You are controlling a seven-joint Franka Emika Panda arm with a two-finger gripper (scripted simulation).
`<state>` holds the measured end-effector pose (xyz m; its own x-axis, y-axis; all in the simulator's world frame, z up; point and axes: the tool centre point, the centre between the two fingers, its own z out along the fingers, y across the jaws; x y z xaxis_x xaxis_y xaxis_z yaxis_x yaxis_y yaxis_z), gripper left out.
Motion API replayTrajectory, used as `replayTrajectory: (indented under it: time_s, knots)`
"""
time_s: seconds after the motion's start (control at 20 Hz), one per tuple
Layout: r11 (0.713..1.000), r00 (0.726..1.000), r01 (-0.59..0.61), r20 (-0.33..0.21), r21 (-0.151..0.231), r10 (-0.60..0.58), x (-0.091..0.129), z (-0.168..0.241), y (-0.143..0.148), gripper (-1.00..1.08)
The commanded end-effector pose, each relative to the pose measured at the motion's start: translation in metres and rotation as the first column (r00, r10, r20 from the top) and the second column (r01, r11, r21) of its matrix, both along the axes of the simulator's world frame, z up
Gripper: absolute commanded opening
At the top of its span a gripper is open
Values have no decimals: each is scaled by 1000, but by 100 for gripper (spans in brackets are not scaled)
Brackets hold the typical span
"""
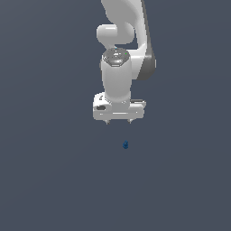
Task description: Pick up the object and move it to a goal position.
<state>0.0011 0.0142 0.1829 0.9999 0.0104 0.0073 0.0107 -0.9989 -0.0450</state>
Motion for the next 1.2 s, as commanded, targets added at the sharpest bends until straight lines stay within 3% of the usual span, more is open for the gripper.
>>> replayTrajectory:
  time_s: [0.0, 0.7, 1.15]
  knots:
    - [1000, 1000, -8, 1, -1, 8, 0, 0, 0, 100]
    - [995, 995, 99, -6, -8, -100, 10, -20, 9, 100]
    - [963, 963, 269, -11, -25, -270, 24, -56, 25, 100]
